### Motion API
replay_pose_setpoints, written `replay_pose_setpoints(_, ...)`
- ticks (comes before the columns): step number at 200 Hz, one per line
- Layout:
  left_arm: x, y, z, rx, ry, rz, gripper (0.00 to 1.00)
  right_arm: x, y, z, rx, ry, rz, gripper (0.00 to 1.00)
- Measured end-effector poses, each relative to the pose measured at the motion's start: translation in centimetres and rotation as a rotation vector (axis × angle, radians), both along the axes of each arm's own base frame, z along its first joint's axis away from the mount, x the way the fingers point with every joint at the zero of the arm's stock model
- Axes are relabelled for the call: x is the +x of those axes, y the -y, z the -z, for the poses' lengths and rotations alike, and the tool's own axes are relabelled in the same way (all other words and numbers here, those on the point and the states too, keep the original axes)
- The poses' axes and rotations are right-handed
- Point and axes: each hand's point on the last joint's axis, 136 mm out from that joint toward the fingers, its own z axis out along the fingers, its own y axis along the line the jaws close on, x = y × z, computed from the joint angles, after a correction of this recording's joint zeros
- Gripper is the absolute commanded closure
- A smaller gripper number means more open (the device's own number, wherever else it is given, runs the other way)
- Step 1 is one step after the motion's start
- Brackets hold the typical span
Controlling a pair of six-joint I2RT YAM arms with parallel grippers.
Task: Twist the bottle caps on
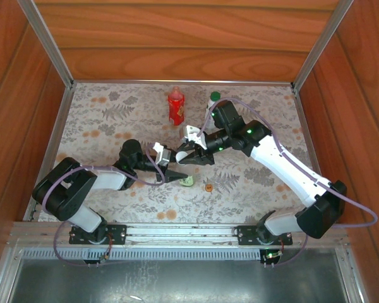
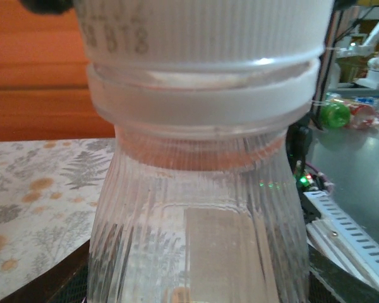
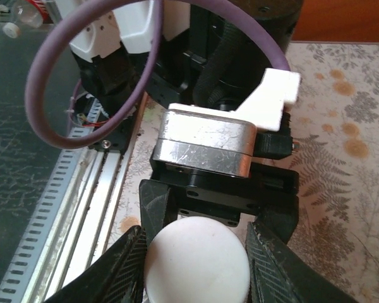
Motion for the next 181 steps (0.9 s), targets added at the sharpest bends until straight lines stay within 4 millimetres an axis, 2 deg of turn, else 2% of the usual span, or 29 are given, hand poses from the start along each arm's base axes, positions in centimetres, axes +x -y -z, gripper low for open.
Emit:
replay_pose_setpoints(33,3.2,0.4,-0.3,0.002,0.017,-0.170,0.42,2.6,0.2,-0.1,-0.020,0.057,0.154,0.66)
replay_pose_setpoints(58,6.7,0.7,-0.8,0.005,0.023,-0.350,0.43,5.7,0.6,-0.3,0.008,0.088,0.373,0.62)
replay_pose_setpoints(71,8.3,0.9,-0.9,0.009,0.022,-0.432,0.43,7.3,0.9,-0.4,0.039,0.088,0.495,0.64)
replay_pose_setpoints(103,11.5,1.6,0.1,0.047,0.016,-0.615,0.44,10.5,1.7,0.6,0.074,0.063,0.779,0.63)
replay_pose_setpoints(131,12.6,1.9,1.1,0.081,0.030,-0.698,0.43,11.7,2.3,1.6,0.084,0.046,0.943,0.62)
replay_pose_setpoints(154,12.7,1.9,1.2,0.089,0.049,-0.712,0.43,11.8,2.6,1.5,0.099,0.049,0.983,0.57)
replay_pose_setpoints(181,11.8,1.7,0.4,0.071,0.079,-0.678,0.42,10.3,3.0,0.9,0.114,0.059,0.927,0.42)
